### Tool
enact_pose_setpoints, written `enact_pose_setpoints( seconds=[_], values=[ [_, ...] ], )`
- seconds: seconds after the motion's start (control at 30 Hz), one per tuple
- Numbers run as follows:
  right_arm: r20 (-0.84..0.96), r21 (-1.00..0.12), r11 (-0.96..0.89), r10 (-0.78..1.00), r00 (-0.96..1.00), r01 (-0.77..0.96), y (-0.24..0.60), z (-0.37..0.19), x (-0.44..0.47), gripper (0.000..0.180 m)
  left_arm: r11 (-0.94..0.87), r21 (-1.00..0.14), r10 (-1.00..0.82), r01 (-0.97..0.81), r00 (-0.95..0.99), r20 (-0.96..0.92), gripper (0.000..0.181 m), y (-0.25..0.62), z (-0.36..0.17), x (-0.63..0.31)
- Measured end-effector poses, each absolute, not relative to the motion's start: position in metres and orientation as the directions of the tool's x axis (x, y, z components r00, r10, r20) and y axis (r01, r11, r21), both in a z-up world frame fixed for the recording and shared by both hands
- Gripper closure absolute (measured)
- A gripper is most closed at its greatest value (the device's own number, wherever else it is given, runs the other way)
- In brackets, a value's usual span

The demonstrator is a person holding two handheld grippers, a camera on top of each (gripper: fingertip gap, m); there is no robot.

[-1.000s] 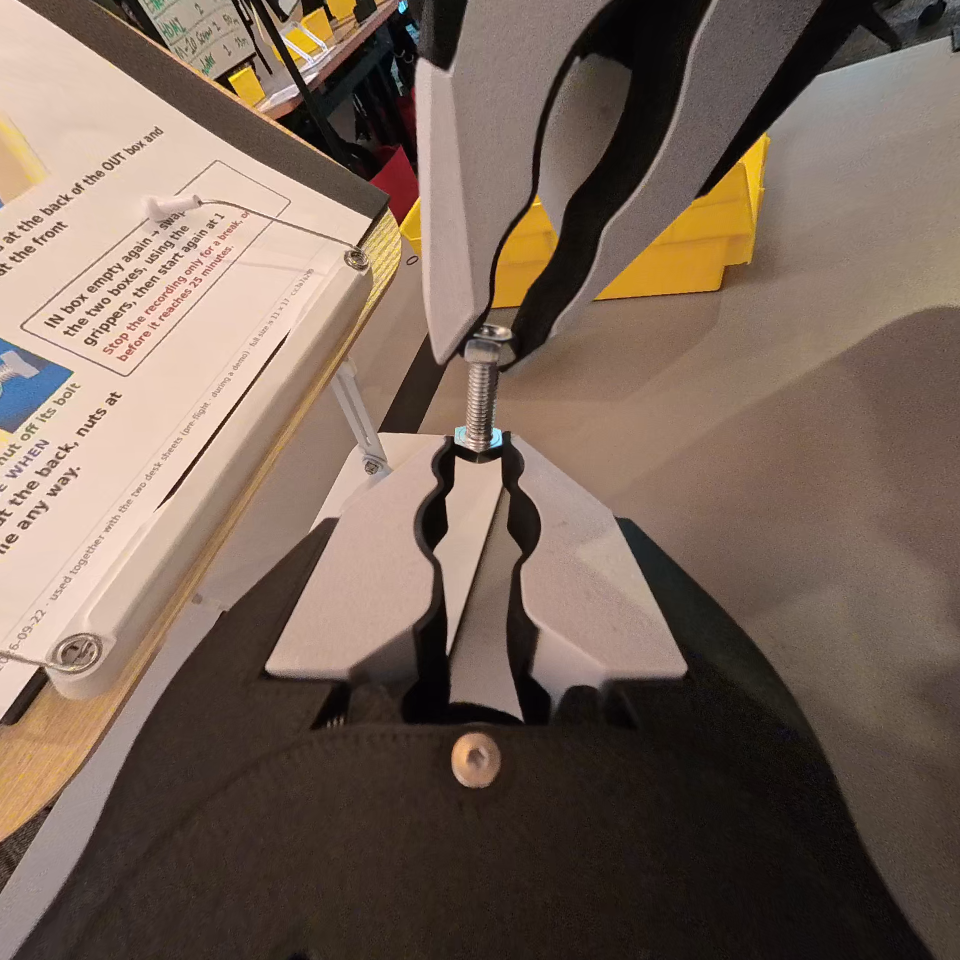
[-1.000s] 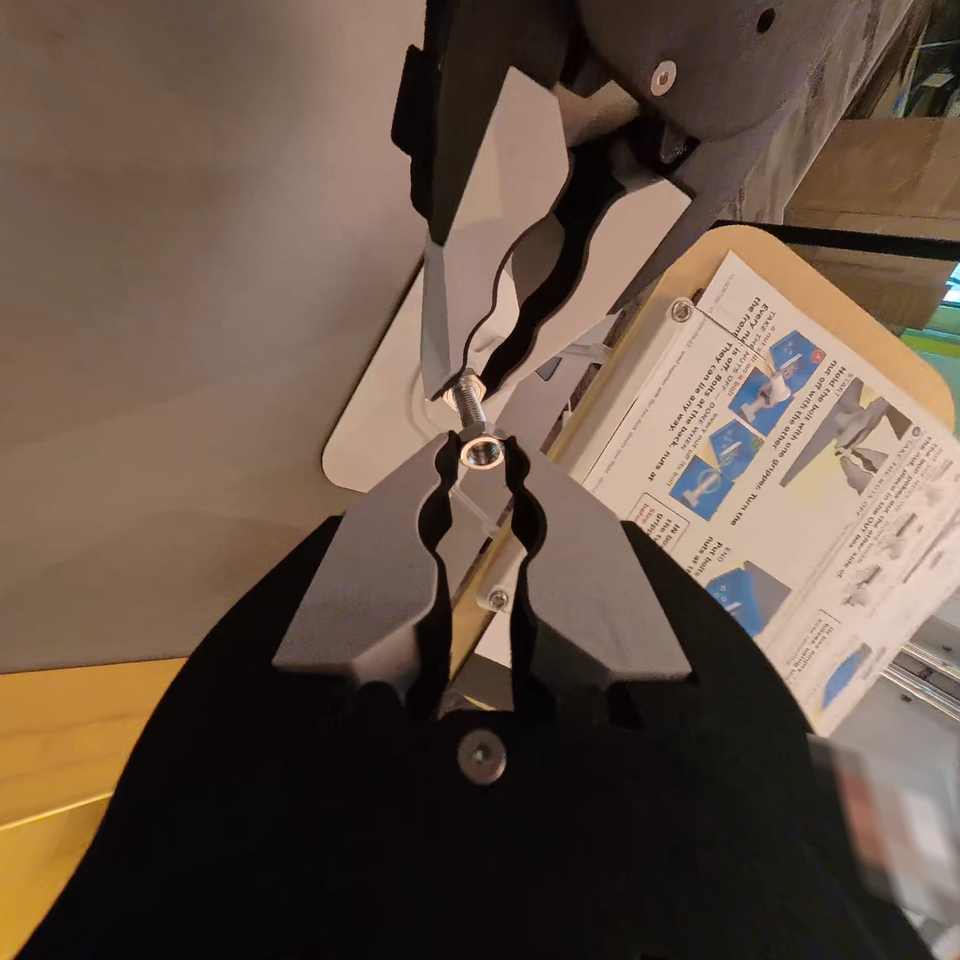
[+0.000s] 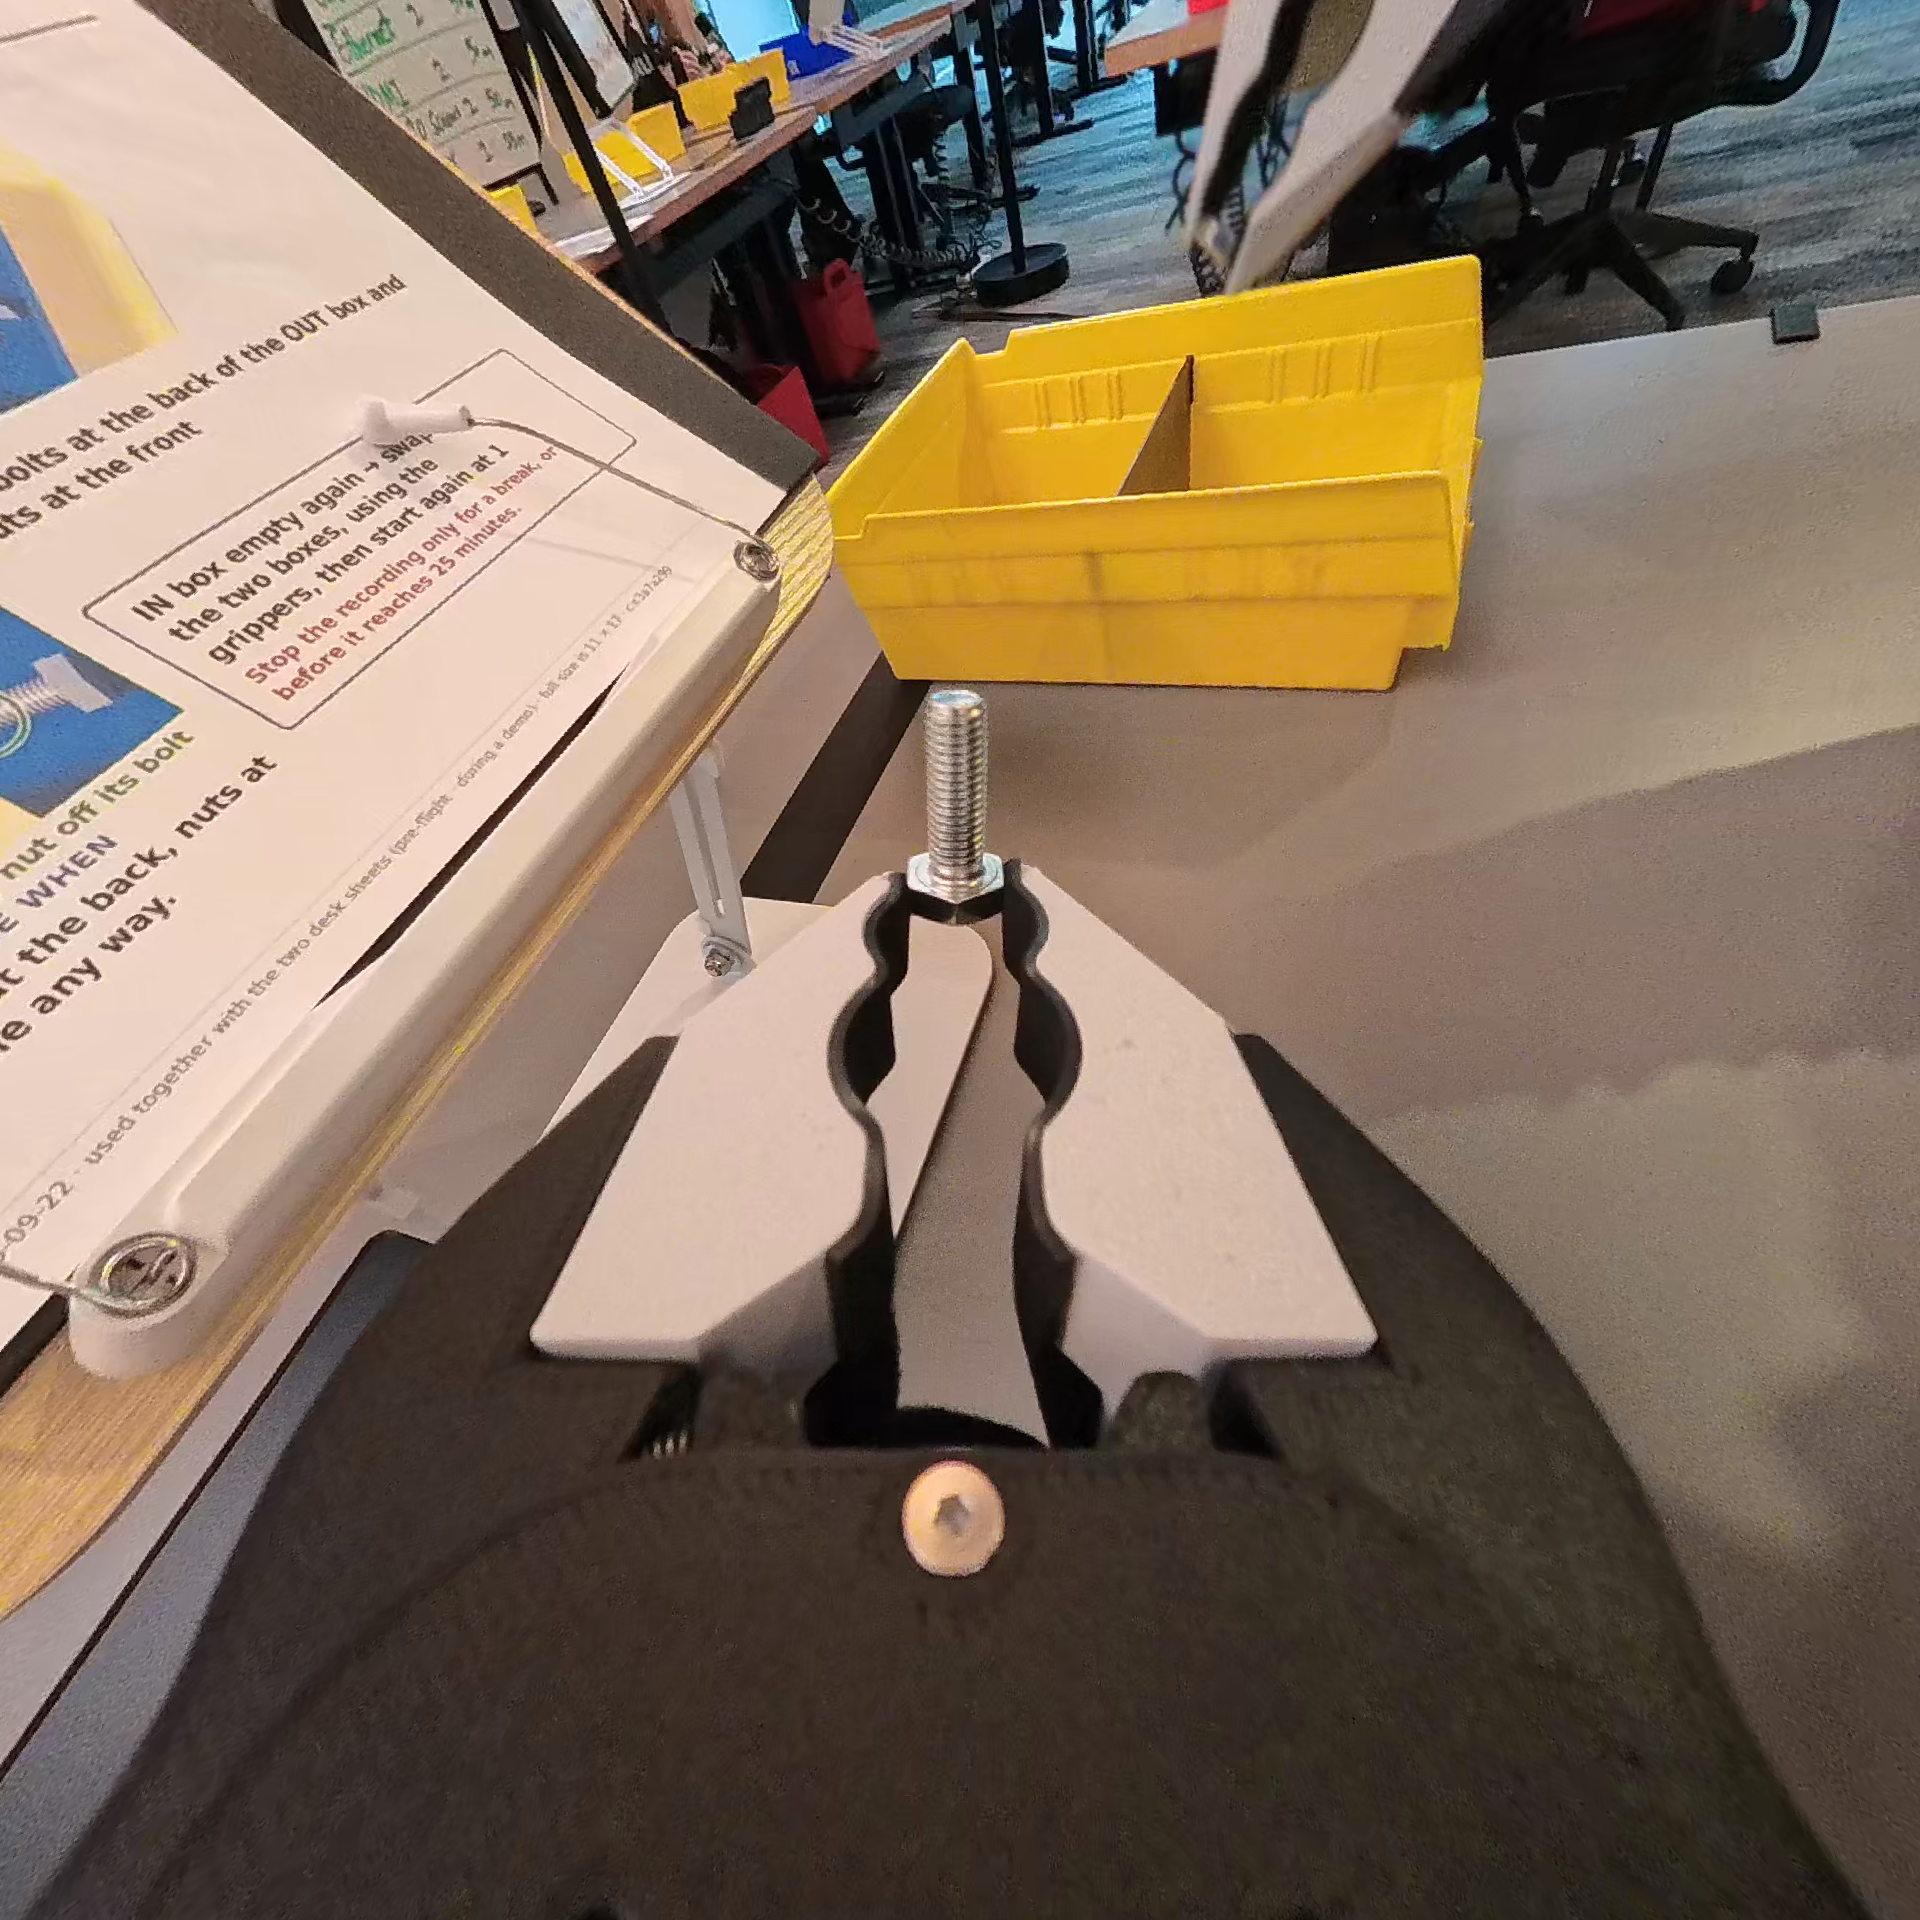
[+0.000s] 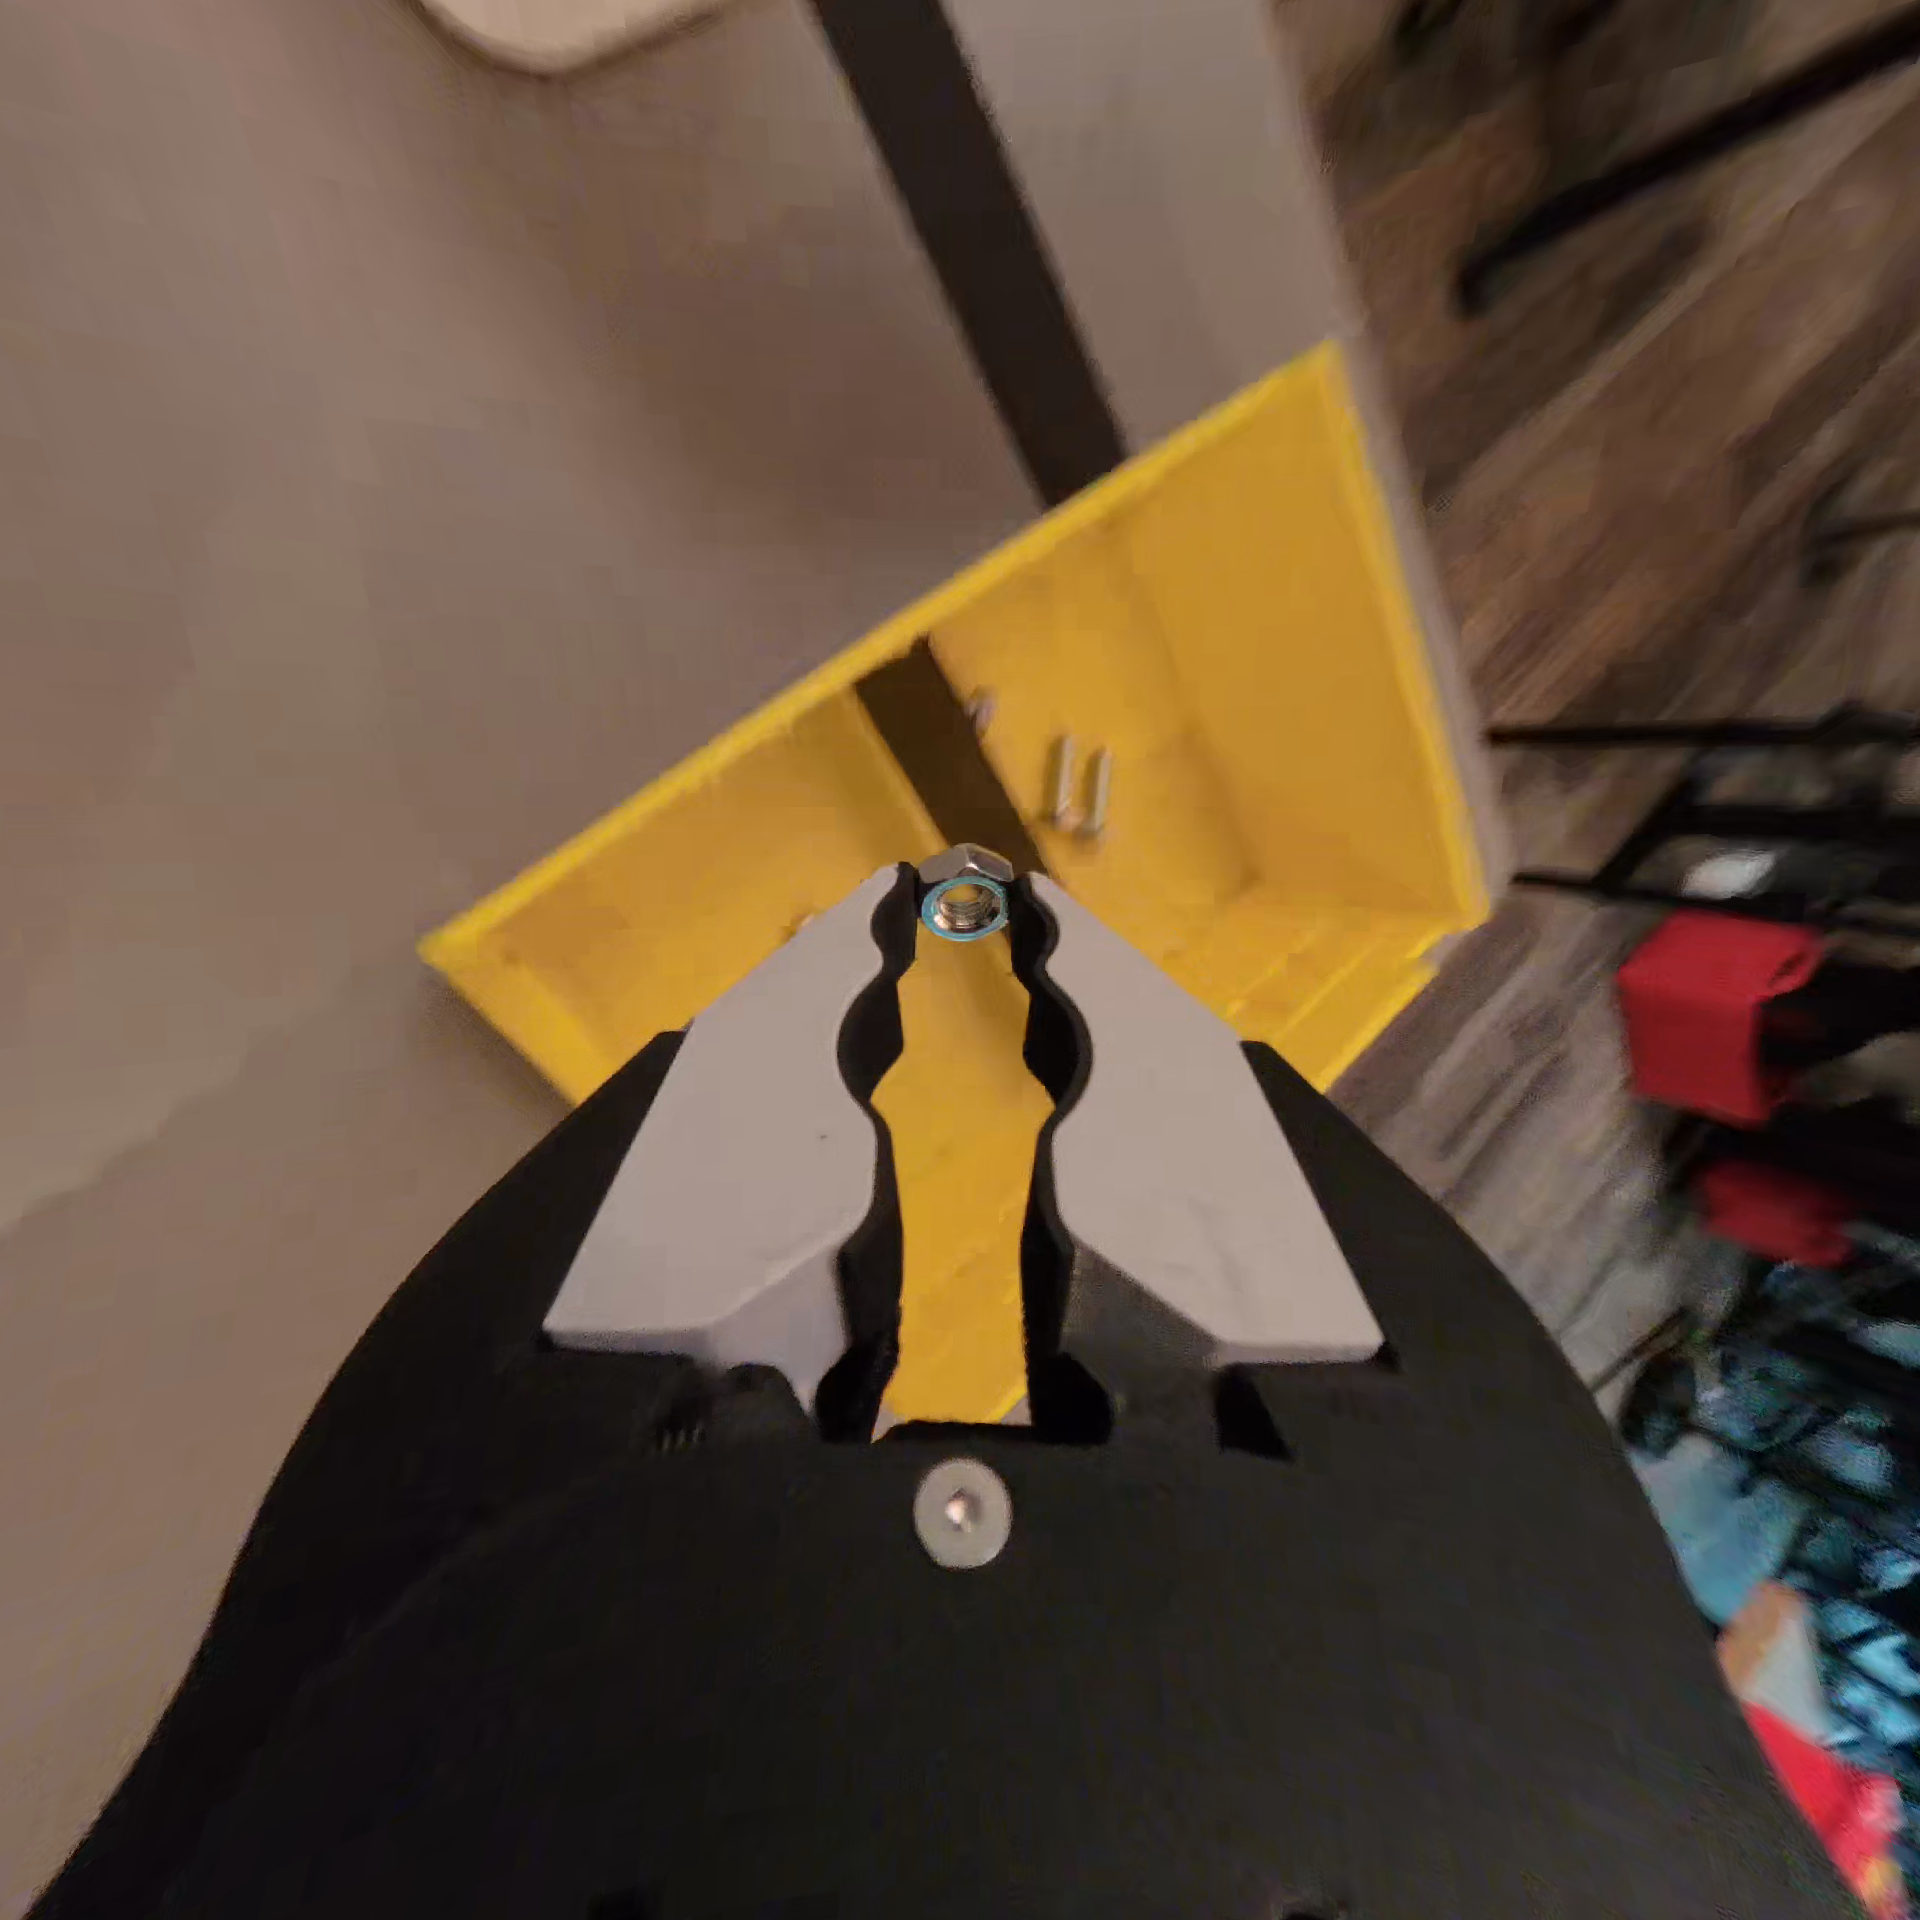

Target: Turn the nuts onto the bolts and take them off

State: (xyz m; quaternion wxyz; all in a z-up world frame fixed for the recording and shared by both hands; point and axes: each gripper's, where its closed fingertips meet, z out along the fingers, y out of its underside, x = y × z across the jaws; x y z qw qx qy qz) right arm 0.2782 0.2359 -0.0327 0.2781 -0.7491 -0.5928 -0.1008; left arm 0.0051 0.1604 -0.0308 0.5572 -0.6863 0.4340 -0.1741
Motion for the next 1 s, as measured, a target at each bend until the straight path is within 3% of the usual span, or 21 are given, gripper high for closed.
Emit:
enact_pose_setpoints(
  seconds=[0.3, 0.57, 0.6, 0.77, 0.87, 1.0],
  values=[
    [0.285, -0.110, -0.367, 0.878, 0.384, 0.923, 0.234, -0.146, 0.340, 0.164, -0.007, -0.908, -0.788, -0.419, 0.561, -0.253, 0.165, 0.162, -0.036, 0.006],
    [0.295, -0.108, -0.402, 0.861, 0.415, 0.909, 0.239, -0.155, 0.349, 0.143, -0.009, -0.909, -0.790, -0.418, 0.559, -0.250, 0.165, 0.162, -0.038, 0.007],
    [0.315, -0.123, -0.397, 0.854, 0.415, 0.910, 0.240, -0.146, 0.347, 0.148, -0.007, -0.909, -0.790, -0.418, 0.559, -0.251, 0.165, 0.162, -0.037, 0.008],
    [0.347, -0.458, -0.183, 0.864, 0.364, 0.870, 0.227, -0.065, 0.253, 0.154, 0.003, -0.920, -0.798, -0.393, 0.554, -0.239, 0.165, 0.159, -0.033, 0.014],
    [0.310, -0.685, 0.034, 0.917, 0.249, 0.728, 0.190, -0.017, 0.161, 0.156, 0.009, -0.930, -0.808, -0.368, 0.545, -0.224, 0.165, 0.156, -0.029, 0.020],
    [0.228, -0.824, 0.129, 0.967, 0.115, 0.552, 0.145, 0.006, 0.071, 0.153, 0.028, -0.937, -0.820, -0.347, 0.529, -0.220, 0.165, 0.151, -0.023, 0.028]
  ],
)
